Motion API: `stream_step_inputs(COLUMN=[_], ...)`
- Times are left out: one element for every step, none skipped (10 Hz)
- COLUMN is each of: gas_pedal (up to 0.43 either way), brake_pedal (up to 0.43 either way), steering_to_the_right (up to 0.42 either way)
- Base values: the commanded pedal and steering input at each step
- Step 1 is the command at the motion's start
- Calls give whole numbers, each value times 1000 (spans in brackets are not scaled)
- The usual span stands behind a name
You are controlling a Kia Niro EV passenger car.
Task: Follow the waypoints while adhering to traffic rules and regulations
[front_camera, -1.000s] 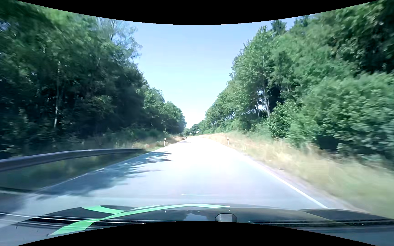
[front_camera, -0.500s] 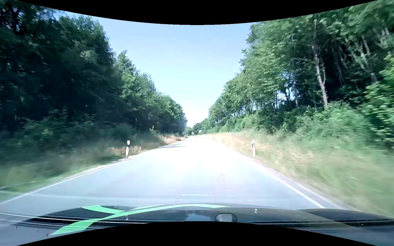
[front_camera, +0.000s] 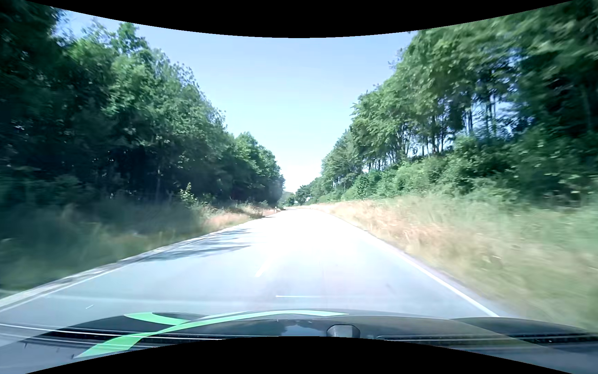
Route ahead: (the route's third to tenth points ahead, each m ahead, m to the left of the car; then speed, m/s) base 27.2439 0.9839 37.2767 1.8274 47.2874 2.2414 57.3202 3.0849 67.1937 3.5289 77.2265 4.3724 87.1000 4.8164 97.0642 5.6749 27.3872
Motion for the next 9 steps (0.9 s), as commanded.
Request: stream_step_inputs(gas_pedal=[228, 228, 228, 260, 268, 268, 248, 228, 228], brake_pedal=[0, 0, 0, 0, 0, 0, 0, 0, 0], steering_to_the_right=[-8, -8, -8, -8, -8, -8, -7, -7, -7])
